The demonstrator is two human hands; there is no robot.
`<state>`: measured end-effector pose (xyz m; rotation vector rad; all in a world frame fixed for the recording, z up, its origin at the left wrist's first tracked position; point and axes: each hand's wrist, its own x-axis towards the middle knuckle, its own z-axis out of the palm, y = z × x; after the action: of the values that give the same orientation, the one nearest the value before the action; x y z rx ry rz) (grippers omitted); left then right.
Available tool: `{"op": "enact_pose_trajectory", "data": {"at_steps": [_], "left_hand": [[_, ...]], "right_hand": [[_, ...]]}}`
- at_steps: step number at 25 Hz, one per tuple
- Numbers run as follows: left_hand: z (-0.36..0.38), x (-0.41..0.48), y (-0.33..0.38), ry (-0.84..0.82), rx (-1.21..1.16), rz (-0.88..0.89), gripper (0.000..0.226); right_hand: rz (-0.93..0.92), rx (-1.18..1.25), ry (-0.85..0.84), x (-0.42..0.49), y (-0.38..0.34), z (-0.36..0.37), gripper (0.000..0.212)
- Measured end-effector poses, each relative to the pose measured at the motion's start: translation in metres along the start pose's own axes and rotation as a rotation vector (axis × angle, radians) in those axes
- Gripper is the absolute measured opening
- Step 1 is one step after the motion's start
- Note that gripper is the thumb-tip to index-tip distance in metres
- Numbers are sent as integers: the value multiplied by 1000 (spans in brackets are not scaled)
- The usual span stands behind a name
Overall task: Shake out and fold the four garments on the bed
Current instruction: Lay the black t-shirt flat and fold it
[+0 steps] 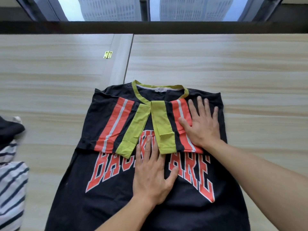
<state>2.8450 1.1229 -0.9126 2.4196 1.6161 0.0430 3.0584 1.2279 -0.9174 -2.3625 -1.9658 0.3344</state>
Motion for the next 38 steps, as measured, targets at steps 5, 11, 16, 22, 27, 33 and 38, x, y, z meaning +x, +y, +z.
{"op": "enact_pose_trajectory", "data": {"at_steps": [5,11,16,22,27,33,38], "left_hand": [[-34,34,-27,349,-356,84,31],[-80,201,-141,-91,125,-185,73],[-80,185,-159,-28,213,-86,72],[-92,111,-135,-58,282,-10,33],[-114,67,-122,22,326,309,25],[-187,58,-105,141,307,415,10],[-267,8,-96,138,161,531,20]], "right_hand": [[-28,121,248,-7,3,7,77],[1,165,375,1,12,11,72],[14,73,137,10,13,12,79],[-4,26,171,-72,16,3,87],[8,-236,-104,-64,13,-52,82],[-123,62,60,-70,-4,-122,16],[-269,35,264,-130,-5,-212,33]]}}
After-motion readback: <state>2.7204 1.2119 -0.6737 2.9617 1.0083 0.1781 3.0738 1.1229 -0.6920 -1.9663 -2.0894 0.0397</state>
